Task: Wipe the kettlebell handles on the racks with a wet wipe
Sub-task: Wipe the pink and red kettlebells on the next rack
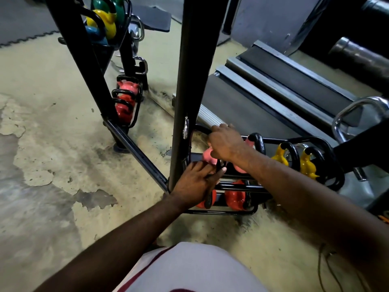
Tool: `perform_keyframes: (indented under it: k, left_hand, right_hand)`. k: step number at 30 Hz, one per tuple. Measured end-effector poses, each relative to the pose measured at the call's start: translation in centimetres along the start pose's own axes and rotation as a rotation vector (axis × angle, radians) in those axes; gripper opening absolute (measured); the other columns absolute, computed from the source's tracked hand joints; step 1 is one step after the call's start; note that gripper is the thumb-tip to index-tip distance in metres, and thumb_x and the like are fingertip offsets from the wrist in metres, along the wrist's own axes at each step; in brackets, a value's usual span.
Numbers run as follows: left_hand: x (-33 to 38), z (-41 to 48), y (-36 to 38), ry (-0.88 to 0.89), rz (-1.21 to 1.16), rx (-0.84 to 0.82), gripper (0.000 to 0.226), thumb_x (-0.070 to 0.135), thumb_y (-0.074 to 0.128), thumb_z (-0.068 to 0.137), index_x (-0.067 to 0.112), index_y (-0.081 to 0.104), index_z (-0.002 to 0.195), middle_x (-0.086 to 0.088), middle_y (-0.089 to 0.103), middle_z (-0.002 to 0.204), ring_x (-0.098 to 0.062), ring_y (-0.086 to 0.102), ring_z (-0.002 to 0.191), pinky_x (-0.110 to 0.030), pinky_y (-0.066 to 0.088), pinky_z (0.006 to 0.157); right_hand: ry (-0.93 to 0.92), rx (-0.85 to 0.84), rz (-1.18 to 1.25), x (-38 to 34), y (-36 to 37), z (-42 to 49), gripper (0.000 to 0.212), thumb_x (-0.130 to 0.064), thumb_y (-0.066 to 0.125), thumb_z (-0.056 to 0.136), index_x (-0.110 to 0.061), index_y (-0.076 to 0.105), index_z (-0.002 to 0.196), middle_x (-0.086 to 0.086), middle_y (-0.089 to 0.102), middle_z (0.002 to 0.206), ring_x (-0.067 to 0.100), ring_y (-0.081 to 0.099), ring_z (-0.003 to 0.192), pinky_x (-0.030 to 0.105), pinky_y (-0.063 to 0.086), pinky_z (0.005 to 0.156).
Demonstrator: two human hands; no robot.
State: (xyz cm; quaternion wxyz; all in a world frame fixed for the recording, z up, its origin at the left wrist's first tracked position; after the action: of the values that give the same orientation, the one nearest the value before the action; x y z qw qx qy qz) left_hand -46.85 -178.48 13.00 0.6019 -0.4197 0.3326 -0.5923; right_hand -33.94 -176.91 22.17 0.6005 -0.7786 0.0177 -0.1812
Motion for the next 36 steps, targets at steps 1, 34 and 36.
perform_keyframes:
  k: [1,34,36]
  left_hand:
    - [-0.1,-0.1,0.3,-0.015,-0.010,-0.026,0.069,0.045,0.071,0.080,0.027,0.049,0.143,-0.001,0.058,0.113,-0.022,0.049,0.097,-0.036,0.037,0.080]
    - [-6.7,11.5,1.2,-0.759,-1.090,-0.008,0.024,-0.001,0.066,0.087,-0.001,0.072,0.111,0.004,0.064,0.112,-0.006,0.058,0.103,-0.012,0.042,0.091]
    - [-6.7,12.1,1.0,-0.746,-1.093,0.002,0.023,-0.003,0.065,0.088,-0.003,0.072,0.109,-0.001,0.067,0.113,0.000,0.060,0.097,-0.006,0.041,0.083]
  right_hand:
    - [-0.018,-0.003,0.014,0.1,-0.3,-0.2,0.031,-0.033,0.070,0.081,-0.025,0.068,0.111,0.003,0.058,0.113,0.025,0.054,0.111,0.040,0.041,0.093]
    - [0.663,0.731,1.138,-1.8,8.1,-9.1,0.016,-0.026,0.076,0.081,-0.020,0.061,0.080,-0.004,0.060,0.086,0.013,0.057,0.084,0.030,0.047,0.074]
    - [0.615,0.777,0.797,-1.7,6.7,-7.4,0.013,-0.031,0.070,0.081,-0.021,0.063,0.084,-0.003,0.057,0.090,0.016,0.051,0.089,0.033,0.040,0.078]
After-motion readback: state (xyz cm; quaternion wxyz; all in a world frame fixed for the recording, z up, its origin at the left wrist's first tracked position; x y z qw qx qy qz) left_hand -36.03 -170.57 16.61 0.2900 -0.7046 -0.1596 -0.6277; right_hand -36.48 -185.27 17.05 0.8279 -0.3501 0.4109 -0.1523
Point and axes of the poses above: each hand's wrist, its own z-axis towards the middle knuckle, its own y-axis out of the palm, x = y × z, the point moved 4 cm from there along z, towards the middle knuckle
